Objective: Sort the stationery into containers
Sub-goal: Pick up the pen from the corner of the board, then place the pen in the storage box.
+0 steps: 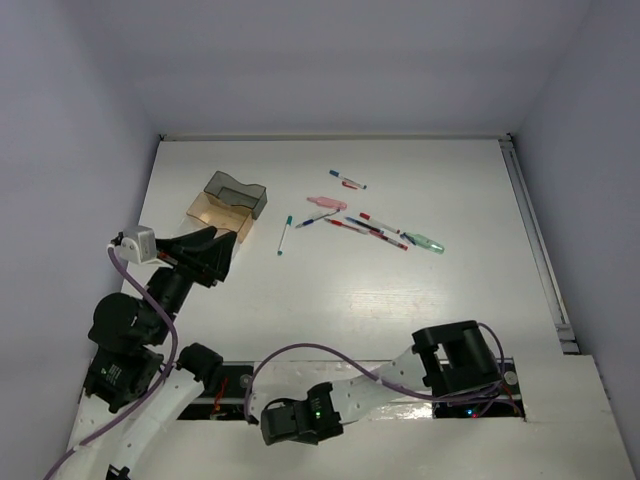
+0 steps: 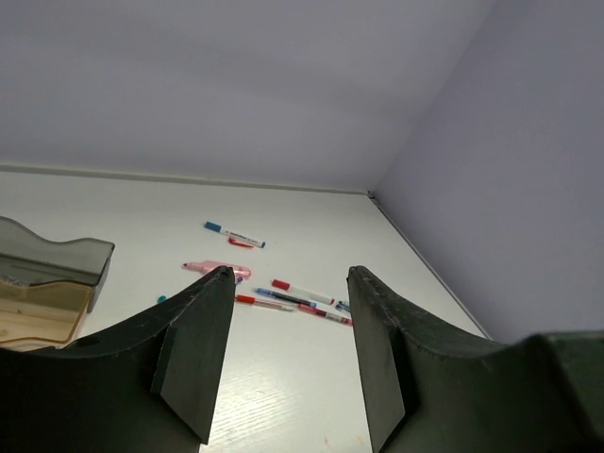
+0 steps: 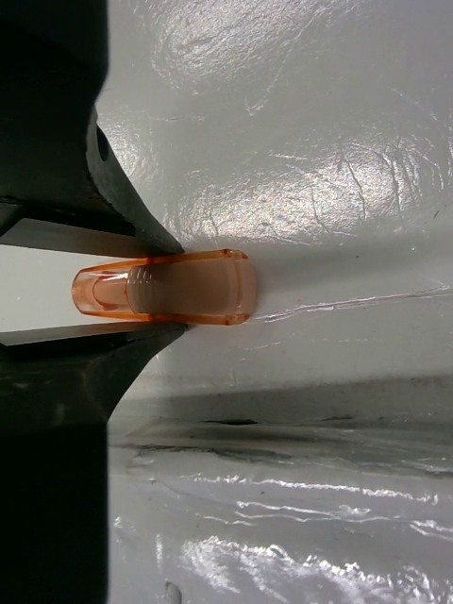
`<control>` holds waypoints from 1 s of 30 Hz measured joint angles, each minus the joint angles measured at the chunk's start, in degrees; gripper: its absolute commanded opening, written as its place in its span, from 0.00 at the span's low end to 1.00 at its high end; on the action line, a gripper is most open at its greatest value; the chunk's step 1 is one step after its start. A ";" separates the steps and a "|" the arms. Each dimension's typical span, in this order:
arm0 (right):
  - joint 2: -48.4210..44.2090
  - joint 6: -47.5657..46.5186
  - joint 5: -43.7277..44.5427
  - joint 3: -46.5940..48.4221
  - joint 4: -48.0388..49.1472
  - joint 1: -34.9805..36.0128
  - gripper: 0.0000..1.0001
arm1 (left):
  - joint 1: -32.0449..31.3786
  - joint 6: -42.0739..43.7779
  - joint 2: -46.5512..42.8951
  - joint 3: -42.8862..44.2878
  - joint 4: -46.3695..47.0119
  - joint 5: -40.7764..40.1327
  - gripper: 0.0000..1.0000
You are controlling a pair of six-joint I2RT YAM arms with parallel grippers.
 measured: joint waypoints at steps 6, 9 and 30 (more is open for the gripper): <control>-6.69 -0.20 5.81 0.00 -2.10 0.15 0.06 | 0.02 0.57 0.02 1.05 -0.02 -0.07 0.53; -13.60 -2.10 7.69 0.00 -0.28 -1.73 0.06 | 0.02 1.05 0.02 1.92 -0.46 -0.83 0.63; 2.69 -14.97 -4.76 23.67 38.12 -35.82 0.04 | 0.02 5.09 -5.05 0.68 2.01 -16.31 0.97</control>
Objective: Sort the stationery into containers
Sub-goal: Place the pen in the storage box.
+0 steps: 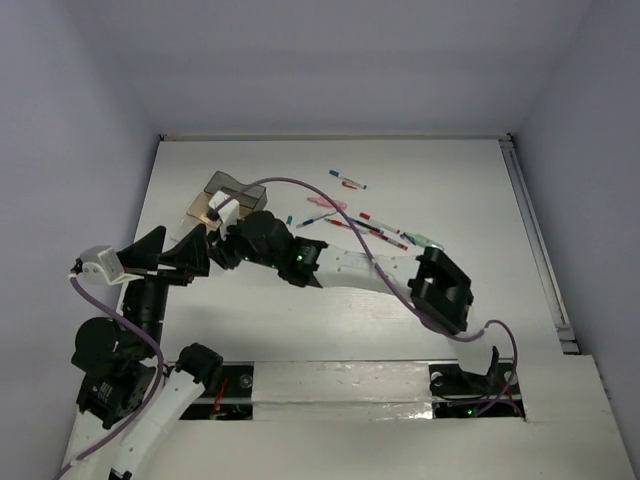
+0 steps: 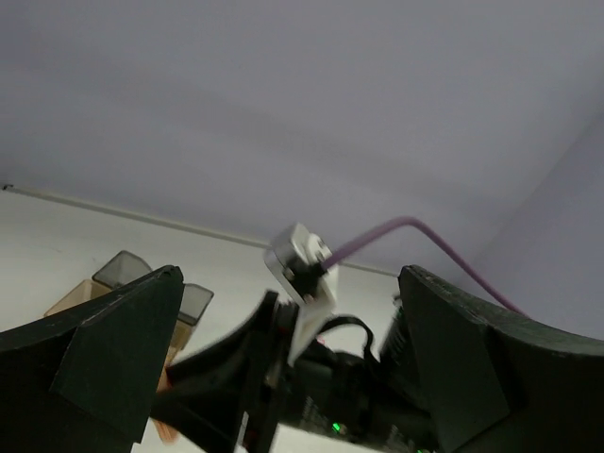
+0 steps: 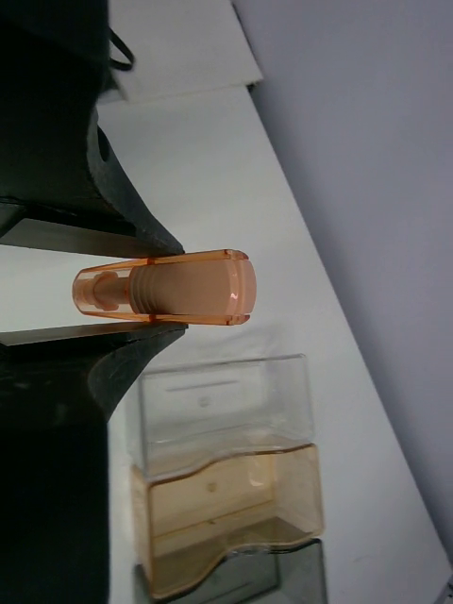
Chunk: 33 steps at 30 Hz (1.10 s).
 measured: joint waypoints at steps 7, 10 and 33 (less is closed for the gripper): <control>16.22 -0.63 -6.25 19.71 0.02 -5.20 0.04 | 0.31 1.11 -0.96 -4.00 2.21 -2.45 0.99; 22.43 -0.79 -7.82 27.69 -1.51 -6.80 0.05 | 1.46 1.40 -1.62 -5.20 2.32 -2.93 0.99; 29.57 -2.25 -10.58 35.36 -7.58 -7.72 0.49 | 3.34 2.40 -2.82 -5.79 2.75 -2.60 0.99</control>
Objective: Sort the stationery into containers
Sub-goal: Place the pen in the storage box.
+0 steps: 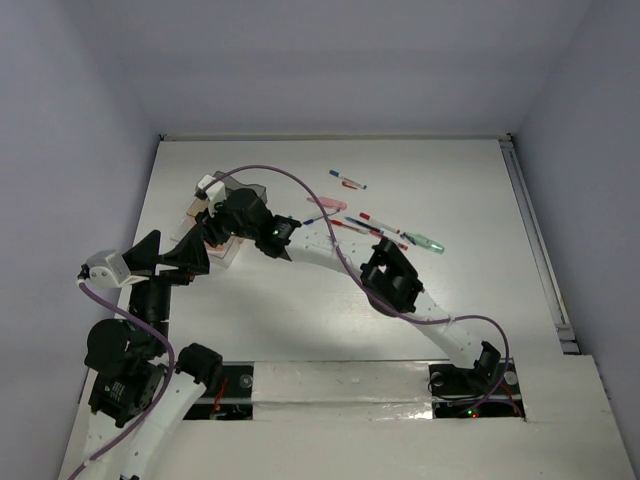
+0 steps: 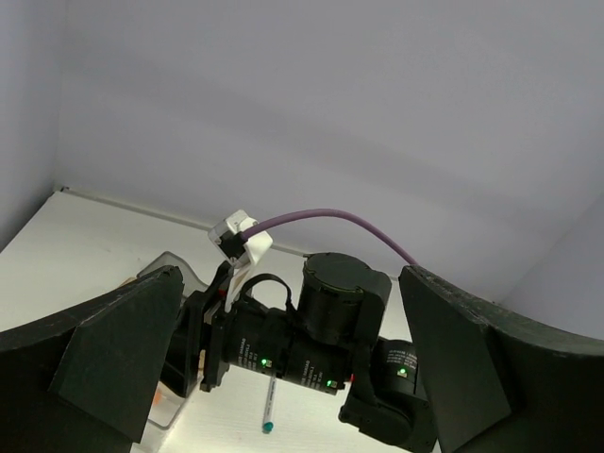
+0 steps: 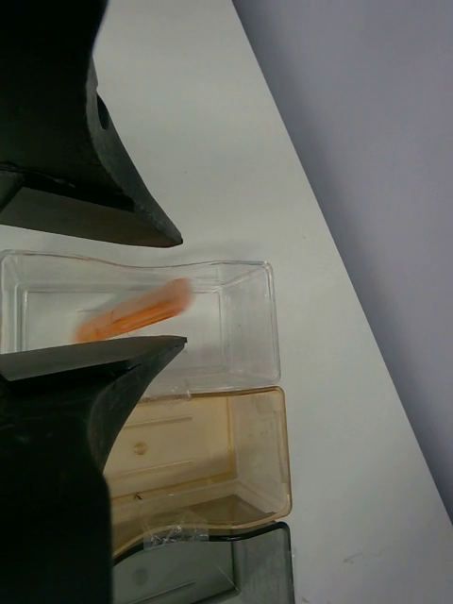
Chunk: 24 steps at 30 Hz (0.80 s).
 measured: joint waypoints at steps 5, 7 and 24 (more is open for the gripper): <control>0.00 0.22 -0.20 -0.02 0.09 -0.44 0.50 | 0.02 0.00 0.00 0.00 0.00 0.02 0.99; -0.72 0.22 -0.13 -1.79 1.25 -0.50 0.47 | 0.02 0.02 0.00 0.00 0.00 0.04 0.99; -36.79 4.22 -0.11 -38.95 3.45 -19.47 0.32 | 0.02 0.26 4.83 -0.09 0.22 5.33 0.99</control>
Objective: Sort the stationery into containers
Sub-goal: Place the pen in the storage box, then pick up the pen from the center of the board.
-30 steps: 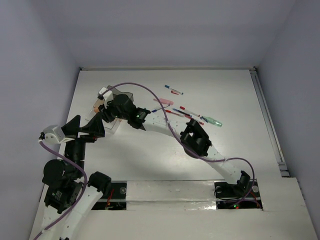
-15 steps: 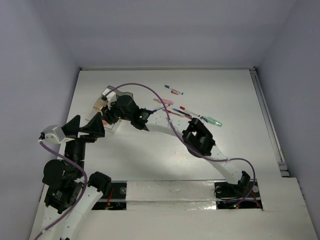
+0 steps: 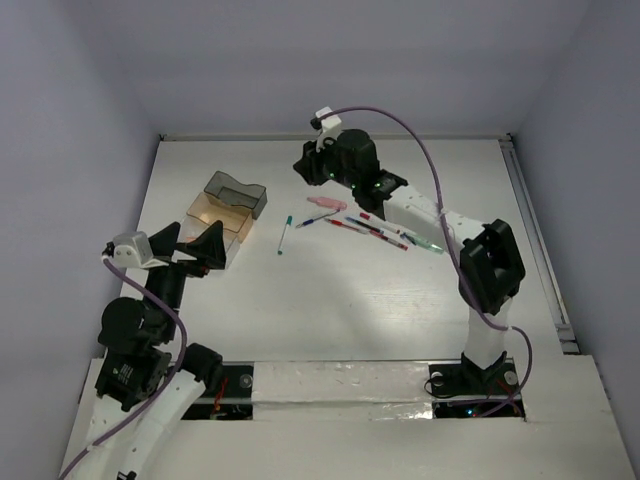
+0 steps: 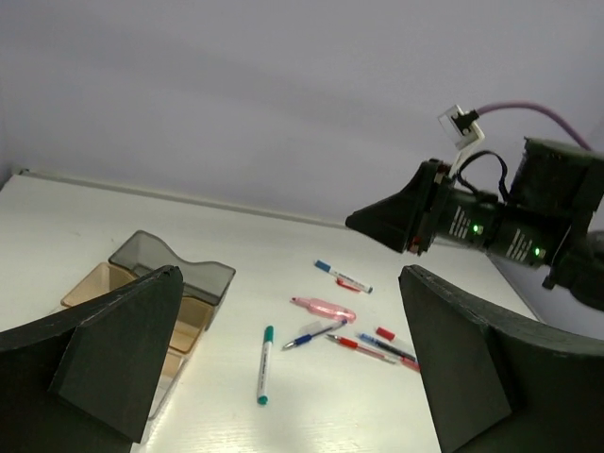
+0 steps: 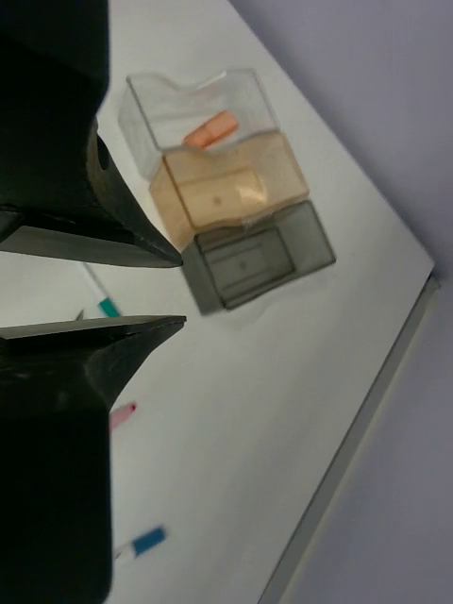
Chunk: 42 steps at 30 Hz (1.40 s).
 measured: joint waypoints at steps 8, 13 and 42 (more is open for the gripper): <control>6.34 -8.90 0.81 8.46 -19.21 -4.35 0.42 | 0.00 0.17 5.29 -0.02 0.07 4.61 0.99; 15.23 -14.99 1.36 18.16 -29.44 -5.46 0.47 | 0.33 0.28 6.64 0.00 0.04 5.79 0.99; 29.46 -22.93 -3.61 29.79 -45.05 -11.72 0.56 | 1.88 0.55 7.63 0.00 0.13 8.13 0.99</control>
